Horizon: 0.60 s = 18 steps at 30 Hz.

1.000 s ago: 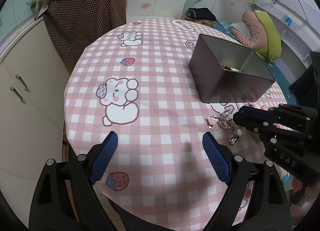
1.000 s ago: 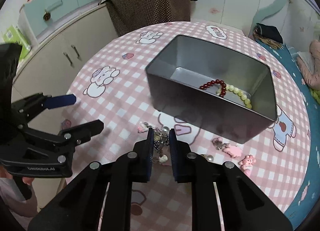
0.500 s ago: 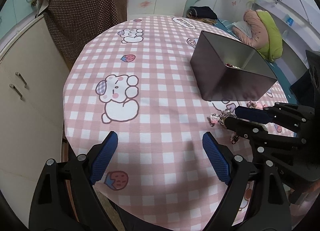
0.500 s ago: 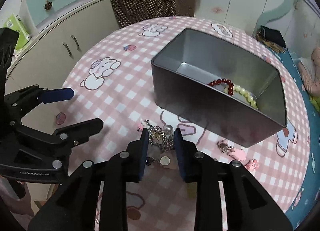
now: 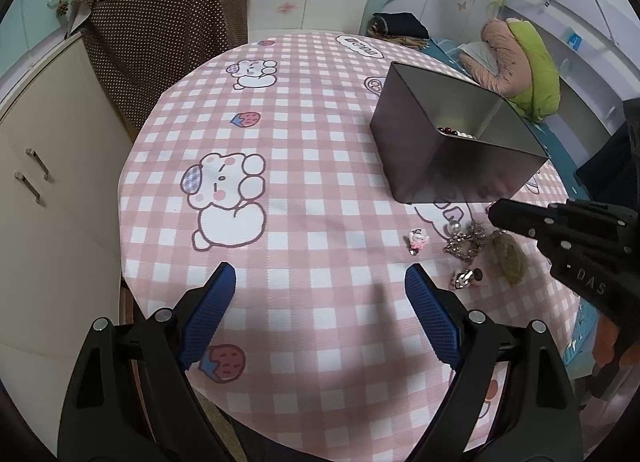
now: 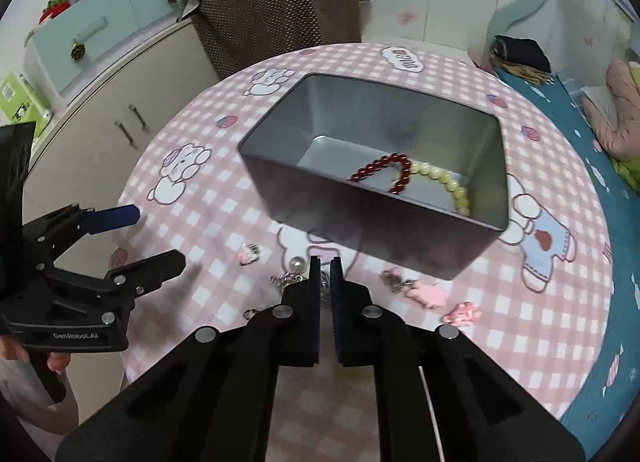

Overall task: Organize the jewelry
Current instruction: 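Lower the right tool onto the silver chains and close on them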

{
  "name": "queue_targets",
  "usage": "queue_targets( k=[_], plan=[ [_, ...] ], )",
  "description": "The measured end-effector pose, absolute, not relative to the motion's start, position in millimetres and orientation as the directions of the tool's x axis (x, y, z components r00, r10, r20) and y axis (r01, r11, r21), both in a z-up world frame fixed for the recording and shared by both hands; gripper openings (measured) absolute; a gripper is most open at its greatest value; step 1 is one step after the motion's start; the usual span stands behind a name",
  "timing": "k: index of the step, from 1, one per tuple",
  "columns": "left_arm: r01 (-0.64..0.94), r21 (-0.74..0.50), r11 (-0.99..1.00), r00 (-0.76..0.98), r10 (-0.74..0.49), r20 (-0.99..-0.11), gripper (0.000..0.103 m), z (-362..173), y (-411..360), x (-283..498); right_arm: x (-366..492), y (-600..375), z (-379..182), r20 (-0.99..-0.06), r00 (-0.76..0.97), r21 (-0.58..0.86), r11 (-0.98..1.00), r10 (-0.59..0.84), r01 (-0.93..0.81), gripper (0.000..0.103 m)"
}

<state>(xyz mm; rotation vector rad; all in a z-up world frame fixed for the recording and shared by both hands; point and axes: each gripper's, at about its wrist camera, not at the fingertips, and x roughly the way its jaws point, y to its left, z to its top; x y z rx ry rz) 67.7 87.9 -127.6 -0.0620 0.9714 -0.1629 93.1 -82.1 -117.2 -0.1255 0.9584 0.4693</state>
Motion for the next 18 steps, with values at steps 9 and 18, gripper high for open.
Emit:
queue_targets(
  k=[9,18],
  plan=[
    [0.117,-0.127,0.985,0.548,-0.17,-0.819,0.087,-128.5,84.8,70.4,94.4,-75.5,-125.0,-0.831,0.481,0.043,0.895,0.278,-0.444,0.031],
    [0.111,-0.131,0.985,0.543,-0.171,-0.822,0.087,-131.0,86.5,71.7,99.1,-72.1,-131.4,-0.84,0.457,0.062,0.887,0.294,-0.457,0.031]
  ],
)
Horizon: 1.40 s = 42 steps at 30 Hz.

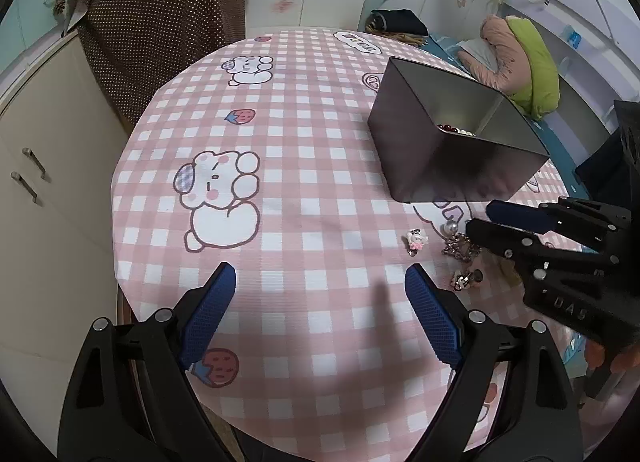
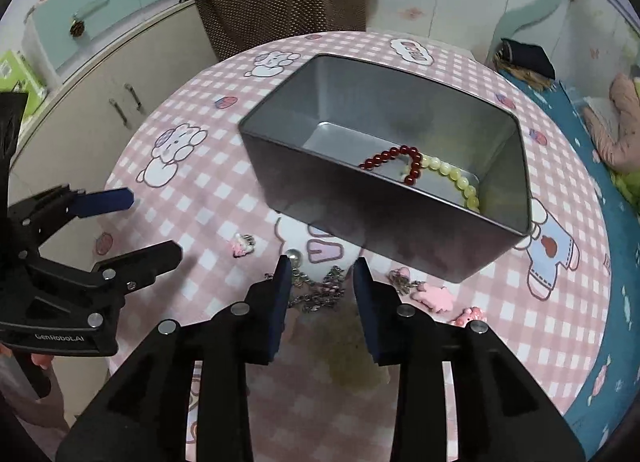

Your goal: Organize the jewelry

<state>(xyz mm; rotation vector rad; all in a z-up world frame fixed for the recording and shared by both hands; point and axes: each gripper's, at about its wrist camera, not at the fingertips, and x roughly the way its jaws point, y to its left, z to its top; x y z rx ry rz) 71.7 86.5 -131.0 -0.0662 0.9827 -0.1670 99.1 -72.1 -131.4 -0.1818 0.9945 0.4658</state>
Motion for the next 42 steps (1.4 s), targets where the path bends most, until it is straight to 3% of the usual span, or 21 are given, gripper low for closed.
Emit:
queue_targets(
  k=[8,18,21,22,26,42],
  plan=[
    [0.096,-0.135,0.986,0.542,-0.165,-0.824,0.087,-132.8,90.7,72.7,98.5,-80.4,-130.0,-0.839,0.449,0.087,0.891,0.306,-0.446,0.025],
    [0.099,-0.134,0.986,0.541,-0.166,-0.824,0.087,-132.6,87.9,73.5,100.0,-63.5,-139.9,-0.864,0.434,0.003,0.864,0.256,-0.504,0.011],
    [0.103,-0.137,0.985,0.54,-0.171,-0.824,0.087,-131.7,86.4,73.9,101.3,-66.7,-138.6,-0.862,0.434,0.02,0.873,0.262,-0.488,0.009],
    [0.104,-0.138,0.985,0.542,-0.173,-0.823,0.087,-131.1,85.9,74.0,101.4,-68.2,-136.8,-0.857,0.437,0.036,0.876,0.275,-0.48,0.004],
    [0.115,-0.146,0.982,0.551,-0.186,-0.814,0.087,-125.8,82.6,75.4,100.3,-83.3,-119.5,-0.821,0.457,0.12,0.886,0.342,-0.448,0.004],
    [0.187,-0.163,0.969,0.553,-0.242,-0.798,0.086,-121.0,58.4,82.8,81.7,-123.3,-59.4,-0.704,0.611,0.13,0.912,0.361,-0.389,0.004]
  ],
)
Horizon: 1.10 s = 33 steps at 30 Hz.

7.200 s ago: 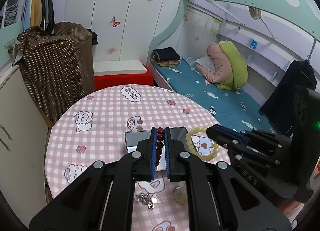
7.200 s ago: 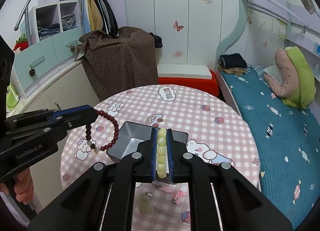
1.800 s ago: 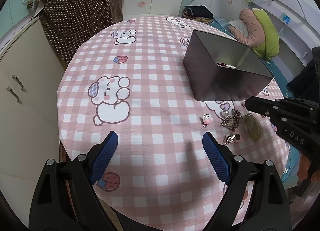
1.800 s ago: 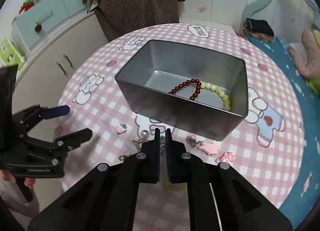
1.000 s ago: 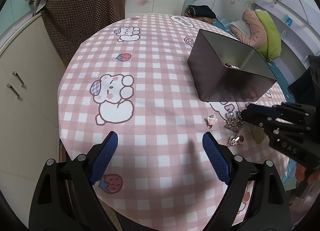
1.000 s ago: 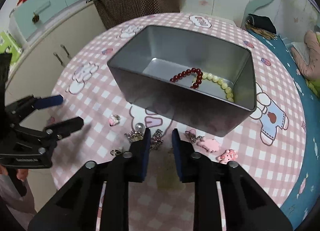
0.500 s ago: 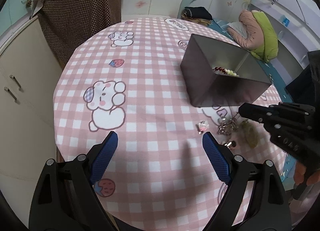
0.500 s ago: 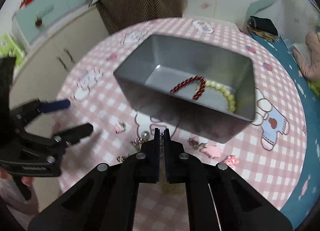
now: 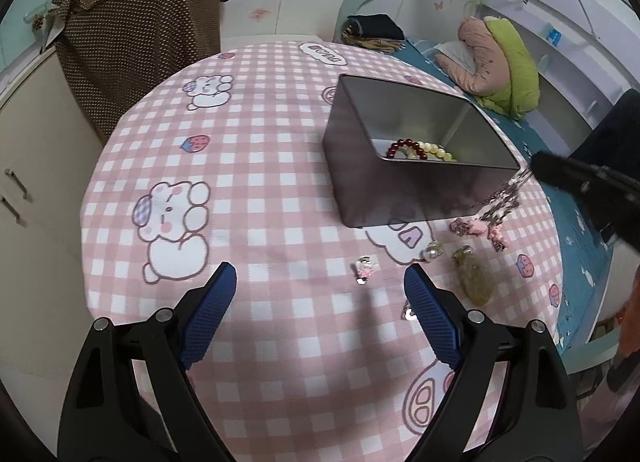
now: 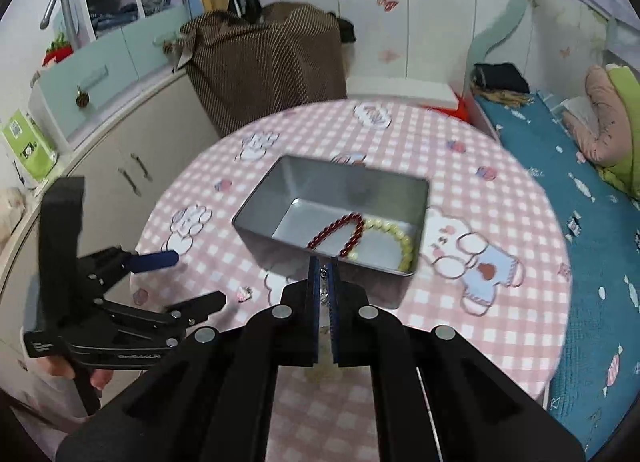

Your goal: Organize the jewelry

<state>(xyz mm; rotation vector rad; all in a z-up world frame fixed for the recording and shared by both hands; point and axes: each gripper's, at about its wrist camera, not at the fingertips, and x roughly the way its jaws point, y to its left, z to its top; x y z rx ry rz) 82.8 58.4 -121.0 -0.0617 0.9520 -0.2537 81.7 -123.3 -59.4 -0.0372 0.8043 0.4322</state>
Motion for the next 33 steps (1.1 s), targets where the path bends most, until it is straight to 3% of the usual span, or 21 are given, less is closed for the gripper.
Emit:
queue_targets(
  k=[3,9,12,13,14,33],
  plan=[
    [0.196,-0.154,0.968,0.544,-0.238,-0.804,0.082,-127.0,52.4,87.2,79.5,-133.9,-56.6,-0.695,0.629,0.13,0.922,0.348,-0.365,0.004],
    [0.216,-0.11,0.97,0.531,-0.211,-0.821,0.063,-139.7,40.0,97.4,79.6,-146.5,-68.0,-0.709,0.618,0.153,0.93,0.339,-0.335,0.004],
    [0.24,-0.095,0.966,0.529,-0.213,-0.821,0.034,-139.4,33.4,97.3,81.2,-151.5,-74.5,-0.717,0.61,0.163,0.933,0.336,-0.322,0.004],
    [0.243,-0.085,0.966,0.529,-0.205,-0.824,0.017,-139.7,32.1,97.6,80.9,-153.4,-74.6,-0.717,0.609,0.167,0.932,0.339,-0.322,0.004],
    [0.247,-0.081,0.966,0.526,-0.204,-0.826,0.014,-139.7,32.1,98.1,80.6,-154.8,-75.6,-0.718,0.608,0.17,0.932,0.34,-0.32,0.004],
    [0.251,-0.059,0.966,0.635,-0.211,-0.744,0.014,-80.5,28.7,88.9,74.0,-170.2,-65.4,-0.685,0.631,0.204,0.927,0.364,-0.314,0.004]
  ],
)
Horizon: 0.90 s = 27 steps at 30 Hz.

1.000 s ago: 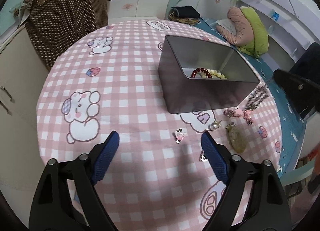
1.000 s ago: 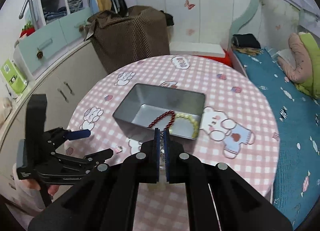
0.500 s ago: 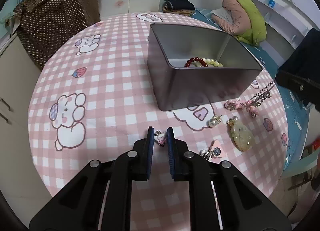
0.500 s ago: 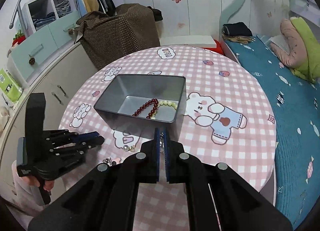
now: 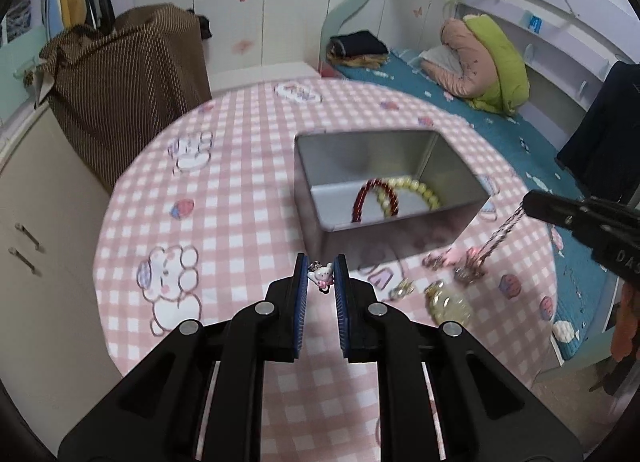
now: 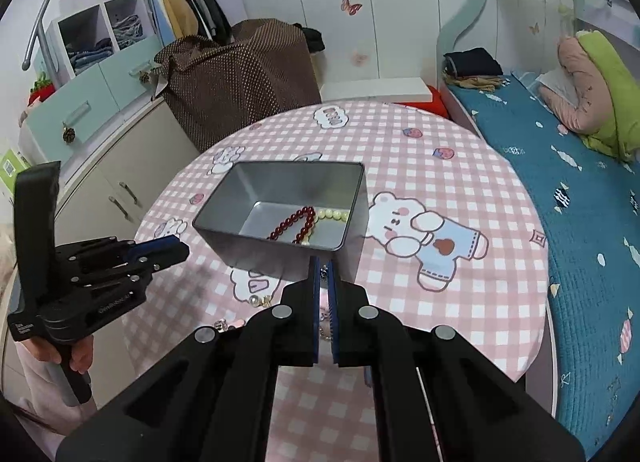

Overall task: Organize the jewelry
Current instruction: 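Carry the pink charm over the grey box with the left tool while the right tool follows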

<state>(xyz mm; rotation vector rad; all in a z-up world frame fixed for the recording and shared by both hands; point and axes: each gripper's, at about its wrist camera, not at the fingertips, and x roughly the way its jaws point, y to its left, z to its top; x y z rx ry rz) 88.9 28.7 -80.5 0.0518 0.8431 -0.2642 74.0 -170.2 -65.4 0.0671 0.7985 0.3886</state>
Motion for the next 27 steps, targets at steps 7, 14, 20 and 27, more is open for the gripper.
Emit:
queue_targets(
  k=[7,14,20,27],
  plan=[
    [0.27,-0.048,0.962,0.682,-0.226,-0.695,0.014,-51.4,20.3,88.2,74.9,-173.5,-43.9,-0.646,0.672,0.187,0.928,0.363,-0.322,0.004],
    [0.282,-0.039,0.959,0.722,-0.239,-0.649,0.014,-24.2,13.6,93.4,80.5,-172.0,-18.1,-0.597,0.714,0.158,0.926,0.367,-0.344,0.004],
    [0.297,-0.057,0.953,0.741,-0.268,-0.616,0.014,-4.7,10.8,103.2,88.4,-167.8,1.2,-0.552,0.738,0.149,0.917,0.387,-0.37,0.004],
    [0.296,-0.071,0.952,0.738,-0.275,-0.617,0.014,-1.5,4.8,119.8,104.0,-156.8,11.6,-0.522,0.741,0.162,0.902,0.423,-0.4,0.004]
  ],
)
